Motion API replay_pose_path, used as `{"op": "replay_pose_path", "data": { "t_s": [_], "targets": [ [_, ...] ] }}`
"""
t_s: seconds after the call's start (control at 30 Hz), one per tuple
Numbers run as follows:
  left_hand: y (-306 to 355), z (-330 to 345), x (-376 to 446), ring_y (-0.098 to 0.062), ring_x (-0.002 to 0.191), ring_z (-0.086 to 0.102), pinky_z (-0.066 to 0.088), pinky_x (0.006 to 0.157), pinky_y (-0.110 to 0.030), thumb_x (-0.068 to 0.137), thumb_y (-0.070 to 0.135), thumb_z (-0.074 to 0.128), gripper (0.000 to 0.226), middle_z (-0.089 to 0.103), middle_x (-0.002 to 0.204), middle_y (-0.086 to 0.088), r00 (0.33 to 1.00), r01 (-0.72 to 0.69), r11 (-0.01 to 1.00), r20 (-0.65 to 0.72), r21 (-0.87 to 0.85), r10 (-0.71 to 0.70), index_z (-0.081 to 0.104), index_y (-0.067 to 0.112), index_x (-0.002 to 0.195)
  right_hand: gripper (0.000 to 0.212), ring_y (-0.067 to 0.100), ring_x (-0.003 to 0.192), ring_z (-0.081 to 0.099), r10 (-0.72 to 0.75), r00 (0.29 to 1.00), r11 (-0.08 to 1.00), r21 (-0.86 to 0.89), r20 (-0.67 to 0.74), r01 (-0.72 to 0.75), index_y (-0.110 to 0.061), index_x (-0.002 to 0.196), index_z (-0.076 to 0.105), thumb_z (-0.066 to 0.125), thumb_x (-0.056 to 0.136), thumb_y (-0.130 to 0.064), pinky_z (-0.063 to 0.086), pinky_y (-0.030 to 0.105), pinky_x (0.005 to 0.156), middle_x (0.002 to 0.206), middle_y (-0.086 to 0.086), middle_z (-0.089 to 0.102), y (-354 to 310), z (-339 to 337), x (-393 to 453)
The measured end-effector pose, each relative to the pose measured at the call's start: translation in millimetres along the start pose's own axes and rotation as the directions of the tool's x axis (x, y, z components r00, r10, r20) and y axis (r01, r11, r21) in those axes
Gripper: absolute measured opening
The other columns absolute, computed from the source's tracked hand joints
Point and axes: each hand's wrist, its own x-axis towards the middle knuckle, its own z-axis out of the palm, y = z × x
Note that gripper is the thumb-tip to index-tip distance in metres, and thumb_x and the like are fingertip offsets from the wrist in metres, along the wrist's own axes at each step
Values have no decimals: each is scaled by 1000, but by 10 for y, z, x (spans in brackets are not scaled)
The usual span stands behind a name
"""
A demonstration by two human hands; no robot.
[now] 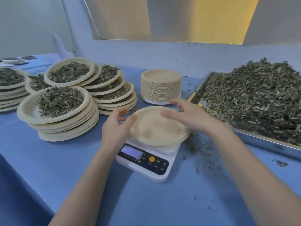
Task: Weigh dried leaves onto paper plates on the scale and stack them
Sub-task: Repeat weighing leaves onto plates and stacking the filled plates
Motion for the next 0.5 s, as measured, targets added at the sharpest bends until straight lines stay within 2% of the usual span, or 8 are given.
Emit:
{"op": "replay_pose_path", "data": {
  "t_s": [0.07, 0.1, 0.17, 0.33, 0.5],
  "targets": [
    [-18, 1, -16, -3, 105, 55, 40, 83, -24, 85, 31, 63, 27, 60, 114, 16, 1000, -3, 1000, 16, 14, 2, 59, 29, 112, 115, 12, 140, 20, -5, 976, 988, -148, 218, 38, -34, 147, 20, 69, 51, -76, 24, 36, 111, 153, -11, 20, -57, -84, -86],
    [-27, -9, -23, -2, 105, 55, 40, 81, -23, 85, 31, 63, 27, 60, 115, 17, 1000, -5, 1000, 13, 20, 5, 59, 29, 112, 127, 12, 142, 11, 6, 953, 968, -242, 303, 71, -36, 148, 11, 69, 43, -78, 18, 39, 115, 154, -14, 12, -88, -112, -121],
    [-45, -39, -24, 0, 102, 55, 40, 79, -22, 85, 33, 63, 27, 60, 114, 16, 1000, 0, 1000, -7, 13, 0, 59, 29, 111, 138, 13, 143, -1, 28, 918, 901, -407, 396, 148, -40, 148, -1, 72, 37, -79, 11, 43, 117, 152, -17, 2, -128, -100, -158],
    [-49, -84, -28, 4, 96, 55, 43, 81, -25, 79, 40, 64, 33, 61, 112, 15, 999, 24, 999, -23, -21, -25, 60, 29, 110, 143, 20, 143, -15, 22, 923, 731, -636, 384, 248, -36, 148, -8, 75, 39, -77, -3, 48, 117, 156, -3, -12, -183, 120, -143],
    [-19, -78, -30, 4, 96, 55, 44, 82, -27, 69, 48, 61, 48, 60, 112, 14, 999, 46, 999, -21, -26, -47, 59, 28, 112, 141, 21, 142, -21, 71, 934, 704, -680, 351, 203, -33, 148, -7, 81, 44, -67, -10, 46, 114, 156, 0, -16, -272, 188, -177]
  ]
}}
